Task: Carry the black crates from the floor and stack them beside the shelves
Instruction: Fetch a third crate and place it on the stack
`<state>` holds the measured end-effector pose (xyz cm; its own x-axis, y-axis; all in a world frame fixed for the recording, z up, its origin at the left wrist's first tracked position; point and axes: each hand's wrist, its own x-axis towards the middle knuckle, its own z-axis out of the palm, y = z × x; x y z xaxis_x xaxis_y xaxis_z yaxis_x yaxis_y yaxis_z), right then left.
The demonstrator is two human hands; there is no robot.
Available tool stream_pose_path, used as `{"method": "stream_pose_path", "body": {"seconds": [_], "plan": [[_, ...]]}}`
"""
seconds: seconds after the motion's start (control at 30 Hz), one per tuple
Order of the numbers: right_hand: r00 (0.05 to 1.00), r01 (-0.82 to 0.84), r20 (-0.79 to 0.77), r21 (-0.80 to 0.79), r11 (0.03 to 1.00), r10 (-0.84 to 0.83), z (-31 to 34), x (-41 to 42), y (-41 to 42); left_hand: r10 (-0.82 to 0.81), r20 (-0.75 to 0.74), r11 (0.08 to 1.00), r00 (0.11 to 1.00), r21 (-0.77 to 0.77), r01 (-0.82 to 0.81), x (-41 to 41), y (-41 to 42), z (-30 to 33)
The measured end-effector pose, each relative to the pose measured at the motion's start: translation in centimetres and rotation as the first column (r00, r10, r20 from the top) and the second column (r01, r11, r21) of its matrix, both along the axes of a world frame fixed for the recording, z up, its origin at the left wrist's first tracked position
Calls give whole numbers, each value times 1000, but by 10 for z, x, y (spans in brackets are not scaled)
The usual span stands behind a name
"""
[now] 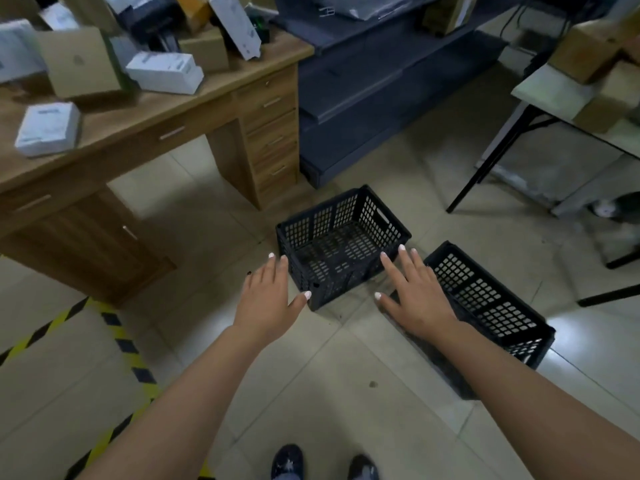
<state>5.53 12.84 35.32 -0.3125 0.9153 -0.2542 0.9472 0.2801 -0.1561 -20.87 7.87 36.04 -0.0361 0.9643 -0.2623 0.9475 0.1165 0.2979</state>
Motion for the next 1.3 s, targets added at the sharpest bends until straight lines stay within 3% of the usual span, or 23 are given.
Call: {"method": "stream_pose_path", "body": {"seconds": [0.43, 0.73, 1.07, 1.3], "plan": [[992, -112, 47, -60, 992, 115, -32, 53, 199, 166, -2, 977, 986, -135, -165, 48, 165, -41], [986, -144, 65, -143, 979, 154, -69, 40, 293, 195, -6, 962, 981, -196, -192, 36, 236, -91], [976, -136, 137, -224, 965, 169, -156, 41, 377, 220, 1, 938, 975, -275, -212, 27, 309, -172], [962, -117, 203, -302, 946, 183, -248, 55, 436, 304, -18, 893, 953, -343, -291, 38, 339, -262]]}}
